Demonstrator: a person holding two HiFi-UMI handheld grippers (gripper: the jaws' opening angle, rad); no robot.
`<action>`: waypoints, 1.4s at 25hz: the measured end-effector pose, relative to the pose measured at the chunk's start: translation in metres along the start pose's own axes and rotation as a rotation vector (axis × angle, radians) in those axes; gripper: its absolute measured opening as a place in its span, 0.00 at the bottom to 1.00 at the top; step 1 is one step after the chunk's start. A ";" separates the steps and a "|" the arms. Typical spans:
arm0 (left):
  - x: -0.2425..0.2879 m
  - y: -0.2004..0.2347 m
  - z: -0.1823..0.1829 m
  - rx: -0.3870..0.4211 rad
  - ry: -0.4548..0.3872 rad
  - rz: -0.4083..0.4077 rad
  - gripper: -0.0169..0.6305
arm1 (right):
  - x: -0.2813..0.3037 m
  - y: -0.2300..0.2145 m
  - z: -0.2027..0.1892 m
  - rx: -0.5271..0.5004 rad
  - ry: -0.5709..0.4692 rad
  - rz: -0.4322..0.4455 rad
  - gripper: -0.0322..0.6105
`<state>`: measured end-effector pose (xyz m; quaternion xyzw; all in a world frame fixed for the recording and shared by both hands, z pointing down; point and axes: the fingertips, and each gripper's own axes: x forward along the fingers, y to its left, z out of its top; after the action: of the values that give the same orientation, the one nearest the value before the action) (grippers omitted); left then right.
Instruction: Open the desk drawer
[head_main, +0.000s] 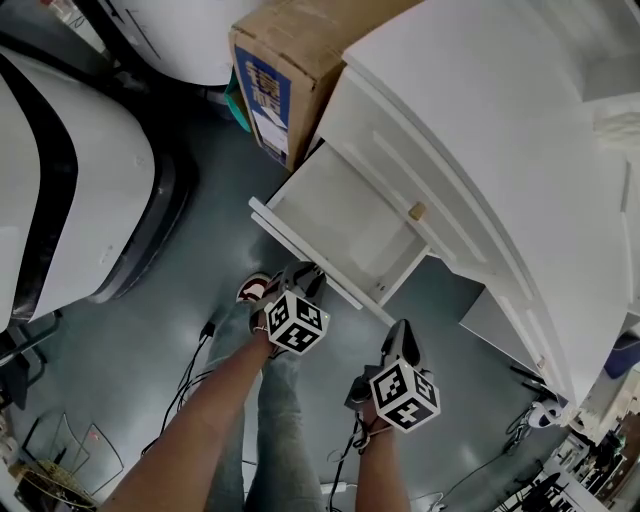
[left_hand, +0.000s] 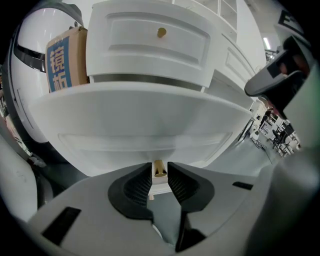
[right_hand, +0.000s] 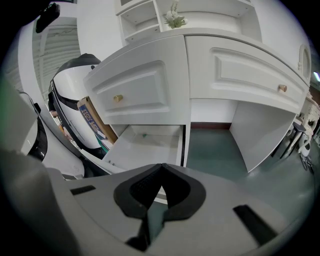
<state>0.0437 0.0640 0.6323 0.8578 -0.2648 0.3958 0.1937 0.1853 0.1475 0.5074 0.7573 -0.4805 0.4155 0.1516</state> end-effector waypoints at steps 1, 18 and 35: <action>-0.005 -0.001 0.000 -0.013 0.000 0.001 0.19 | -0.001 0.001 0.001 -0.002 0.003 0.004 0.06; -0.132 0.008 0.099 -0.011 -0.096 0.019 0.20 | -0.060 0.017 0.073 0.027 -0.066 0.011 0.06; -0.186 -0.007 0.203 0.020 -0.182 0.002 0.20 | -0.115 0.025 0.112 0.073 -0.132 -0.011 0.06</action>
<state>0.0633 0.0151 0.3616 0.8917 -0.2784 0.3191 0.1600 0.1965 0.1337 0.3460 0.7906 -0.4700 0.3811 0.0941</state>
